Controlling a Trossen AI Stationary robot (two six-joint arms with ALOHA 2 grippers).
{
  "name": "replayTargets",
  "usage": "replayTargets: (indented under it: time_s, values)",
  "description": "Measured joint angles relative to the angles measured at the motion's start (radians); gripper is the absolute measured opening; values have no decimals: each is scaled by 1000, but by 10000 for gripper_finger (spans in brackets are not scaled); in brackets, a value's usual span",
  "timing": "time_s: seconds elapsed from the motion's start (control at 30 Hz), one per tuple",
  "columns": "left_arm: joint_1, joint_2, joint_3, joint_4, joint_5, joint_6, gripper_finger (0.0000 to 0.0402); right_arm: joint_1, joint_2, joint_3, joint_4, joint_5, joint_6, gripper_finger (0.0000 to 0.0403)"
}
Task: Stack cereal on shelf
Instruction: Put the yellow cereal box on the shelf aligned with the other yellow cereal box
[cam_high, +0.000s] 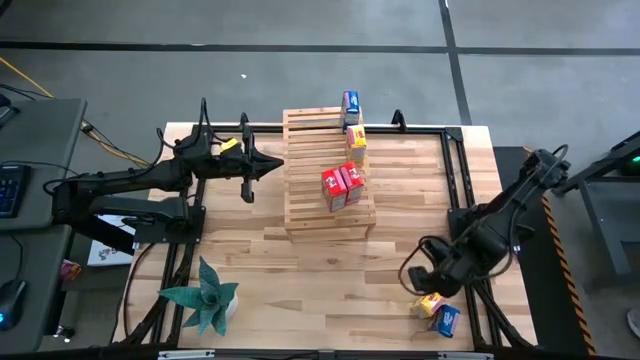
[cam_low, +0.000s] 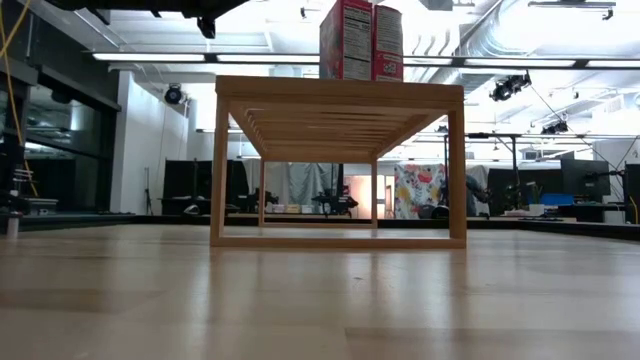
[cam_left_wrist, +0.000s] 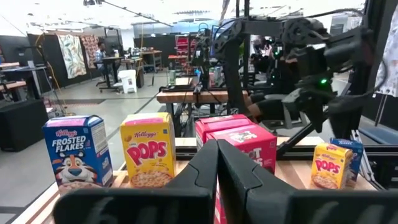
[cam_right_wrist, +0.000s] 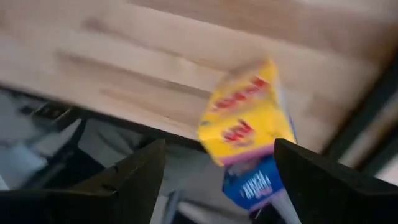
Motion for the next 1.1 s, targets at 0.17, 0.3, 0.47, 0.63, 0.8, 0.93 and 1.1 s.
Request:
replayTargets:
  time_s: [0.17,0.3,0.47,0.63,0.8,0.93,1.1]
  values:
    - [0,0,0,-6,0,11,3,28,112,127,-114,134,-238,291]
    - [0,8,0,-6,0,31,3,27,207,248,-267,112,-416,291]
    - [0,8,0,-5,0,7,3,36,303,316,-394,-55,-703,291]
    - [0,8,0,-4,0,-10,3,51,371,317,-393,-72,-1164,291]
    - [0,8,0,-10,0,-11,3,50,428,317,-401,-34,-1391,291]
    - [0,8,0,-6,0,-29,3,48,449,317,-408,-55,-1445,291]
    - [0,8,0,-7,0,-47,3,48,451,317,-447,-113,-1465,291]
